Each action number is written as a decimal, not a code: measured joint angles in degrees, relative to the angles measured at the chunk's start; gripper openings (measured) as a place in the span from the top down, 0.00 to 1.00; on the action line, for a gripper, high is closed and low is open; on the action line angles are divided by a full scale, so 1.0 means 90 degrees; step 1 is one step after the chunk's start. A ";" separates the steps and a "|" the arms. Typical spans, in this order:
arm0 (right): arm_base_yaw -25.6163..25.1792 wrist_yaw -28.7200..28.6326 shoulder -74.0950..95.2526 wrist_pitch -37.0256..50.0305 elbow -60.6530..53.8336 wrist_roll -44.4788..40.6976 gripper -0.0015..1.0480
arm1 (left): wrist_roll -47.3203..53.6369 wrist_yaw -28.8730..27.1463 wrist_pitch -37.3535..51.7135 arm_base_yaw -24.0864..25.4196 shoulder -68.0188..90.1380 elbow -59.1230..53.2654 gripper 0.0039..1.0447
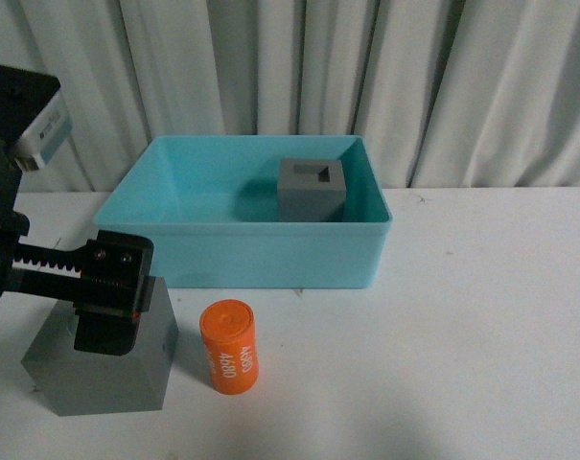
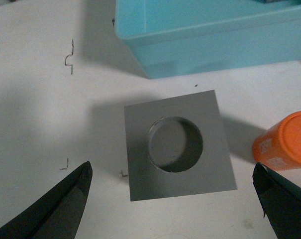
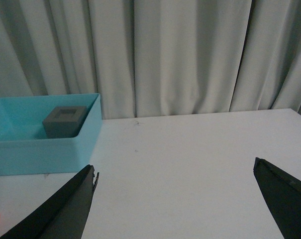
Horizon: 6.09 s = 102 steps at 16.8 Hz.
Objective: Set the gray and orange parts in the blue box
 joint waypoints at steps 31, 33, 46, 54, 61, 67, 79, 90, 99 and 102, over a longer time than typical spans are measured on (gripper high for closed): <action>0.0000 0.0000 0.0000 0.0002 0.0000 0.0000 0.06 | -0.0024 0.0537 0.0646 0.0663 0.1994 0.0420 0.79; 0.0000 -0.0002 0.0000 0.0000 0.0000 0.0000 0.06 | -0.0085 0.0658 0.0427 0.0639 0.1758 0.0386 0.82; 0.0000 0.0000 0.0000 0.0000 0.0000 0.0000 0.06 | 0.0192 0.0733 -0.0146 0.0410 0.1294 0.3640 0.84; 0.0000 0.0000 0.0000 0.0002 0.0000 0.0000 0.06 | 0.1265 -0.0058 0.0100 0.0695 0.4262 0.5144 0.84; 0.0000 -0.0002 0.0000 0.0000 0.0000 0.0000 0.06 | 0.1321 -0.0226 0.0172 0.0903 0.4707 0.5350 0.52; 0.0000 -0.0002 0.0000 0.0000 0.0000 0.0000 0.06 | 0.0452 0.0597 0.0075 0.0782 0.3400 0.4158 0.07; 0.0000 0.0010 0.0000 0.0000 0.0000 0.0000 0.06 | -0.0155 0.0408 0.2599 0.0206 -0.4733 -0.2705 0.40; 0.0000 0.0005 0.0000 0.0000 0.0000 0.0000 0.06 | 0.0685 0.2552 0.1987 0.2271 -0.6790 -0.3806 0.99; 0.0000 0.0000 0.0000 0.0000 0.0000 0.0000 0.06 | 0.0685 0.2718 0.1243 0.2497 -0.7890 -0.4068 0.99; 0.0000 0.0000 0.0000 0.0002 0.0000 0.0000 0.06 | 0.0685 0.2718 0.1112 0.2497 -0.8002 -0.4068 0.99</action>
